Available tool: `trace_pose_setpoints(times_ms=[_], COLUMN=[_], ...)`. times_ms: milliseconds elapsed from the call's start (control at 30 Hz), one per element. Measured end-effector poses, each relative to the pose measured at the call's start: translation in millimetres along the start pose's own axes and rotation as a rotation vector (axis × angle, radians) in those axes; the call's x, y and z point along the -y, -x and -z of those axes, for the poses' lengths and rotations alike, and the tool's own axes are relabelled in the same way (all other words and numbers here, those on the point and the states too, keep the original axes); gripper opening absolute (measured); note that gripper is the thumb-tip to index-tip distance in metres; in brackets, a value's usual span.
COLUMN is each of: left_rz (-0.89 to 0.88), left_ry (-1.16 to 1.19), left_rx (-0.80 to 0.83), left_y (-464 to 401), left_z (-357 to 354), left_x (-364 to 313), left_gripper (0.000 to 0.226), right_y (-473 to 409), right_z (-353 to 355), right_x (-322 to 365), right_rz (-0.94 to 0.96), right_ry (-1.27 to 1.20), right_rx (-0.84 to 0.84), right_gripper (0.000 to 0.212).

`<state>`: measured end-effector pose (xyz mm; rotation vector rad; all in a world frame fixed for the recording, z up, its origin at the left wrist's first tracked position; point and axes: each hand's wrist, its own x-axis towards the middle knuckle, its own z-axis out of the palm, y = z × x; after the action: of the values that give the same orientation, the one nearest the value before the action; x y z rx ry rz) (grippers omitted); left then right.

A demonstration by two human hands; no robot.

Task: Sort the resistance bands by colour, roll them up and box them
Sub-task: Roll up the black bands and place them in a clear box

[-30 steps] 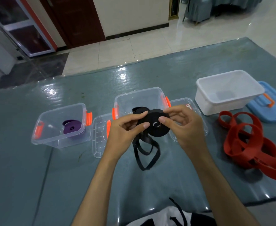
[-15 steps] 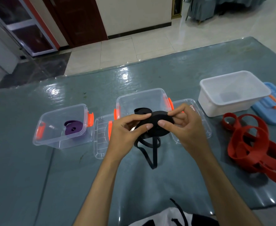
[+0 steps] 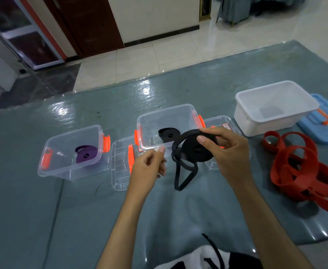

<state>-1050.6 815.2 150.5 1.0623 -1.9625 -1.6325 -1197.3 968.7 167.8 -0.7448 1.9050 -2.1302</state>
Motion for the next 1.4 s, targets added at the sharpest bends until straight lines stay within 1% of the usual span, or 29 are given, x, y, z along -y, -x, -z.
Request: trace_pose_setpoints(times_ms=[67, 100, 167, 233, 300, 333, 467, 567, 633, 800, 900, 967, 1033, 1133, 1200, 1233, 1300, 1333, 1400], left_rz=[0.123, 0.166, 0.229, 0.262, 0.274, 0.278, 0.297, 0.336, 0.36, 0.334, 0.334, 0.301, 0.218, 0.027, -0.031, -0.033, -0.033, -0.056, -0.072], left_ry=[-0.006, 0.025, 0.15, 0.33, 0.484, 0.515, 0.481, 0.502, 0.505, 0.419, 0.411, 0.381, 0.213, -0.149, -0.292, -0.365, -0.499, -0.49, -0.294], left_rx=[0.102, 0.119, 0.137, 0.162, 0.188, 0.194, 0.211, 0.214, 0.173, 0.062, 0.036, 0.027, 0.034, 0.032, 0.054, 0.072, 0.089, 0.087, 0.139], left_y=[5.3, 8.1, 10.2, 9.6, 7.7, 6.7, 3.9, 1.2, -1.6, -10.7, -11.8, -10.2, -9.9, -10.5, -10.4, -9.2, -7.1, -6.3, -2.8], left_z=[-10.9, -16.9, -25.0, -27.6, -25.8, -25.0, -24.4, -16.9, -11.2, 4.2, 14.2, 20.6, 26.2, 31.4, 32.7, 32.0, 30.1, 28.6, 20.8], left_x=[-3.5, -4.3, -5.4, -6.1, -7.7, -7.6, -5.2, -2.7, 0.4, 12.6, 15.1, 16.3, 22.8, 34.7, 40.9, 43.0, 46.1, 46.0, 37.2], left_gripper=[0.042, 0.041, 0.039, 0.036, 0.024, 0.019, 0.014, 0.022, 0.027, 0.02, 0.016, 0.019, 0.024, 0.01, 0.002, 0.006, 0.033, 0.041, 0.04], right_y=[0.5, 1.0, 1.9, 2.3, 2.4, 2.4, 2.9, 2.4, 0.9, -2.4, -3.7, -3.1, -1.6, 1.8, 4.0, 5.2, 6.6, 7.4, 9.1], right_z=[-2.4, -3.4, -3.0, 1.9, 5.9, 6.6, 5.2, 7.2, 8.9, 5.2, 6.4, 7.0, 6.4, 3.1, 0.2, -1.3, -3.8, -4.8, -6.8], right_x=[1.7, 2.9, 4.6, 4.6, 4.5, 4.9, 2.2, -3.4, -5.6, -5.7, -7.4, -8.6, -7.4, -2.0, 0.9, 2.4, 5.3, 6.5, 8.6], right_rz=[0.012, 0.016, 0.014, 0.009, 0.009, 0.003, -0.001, -0.012, -0.024, -0.012, -0.016, -0.023, -0.028, -0.017, -0.001, 0.005, 0.012, 0.014, 0.015], right_ry=[0.002, 0.007, 0.006, -0.003, -0.019, -0.027, 0.018, -0.003, -0.005, -0.005, -0.006, -0.002, -0.012, -0.028, -0.04, -0.05, -0.076, -0.085, -0.098], right_rx=[0.01, 0.02, 0.037, 0.046, 0.049, 0.051, 0.048, -0.013, -0.041, -0.097, -0.121, -0.131, -0.142, -0.148, -0.141, -0.137, -0.127, -0.118, -0.098], right_gripper=[0.02, 0.02, 0.02, 0.02, 0.021, 0.021, 0.02, 0.021, 0.022, 0.025, 0.023, 0.023, 0.025, 0.027, 0.024, 0.023, 0.024, 0.025, 0.024])
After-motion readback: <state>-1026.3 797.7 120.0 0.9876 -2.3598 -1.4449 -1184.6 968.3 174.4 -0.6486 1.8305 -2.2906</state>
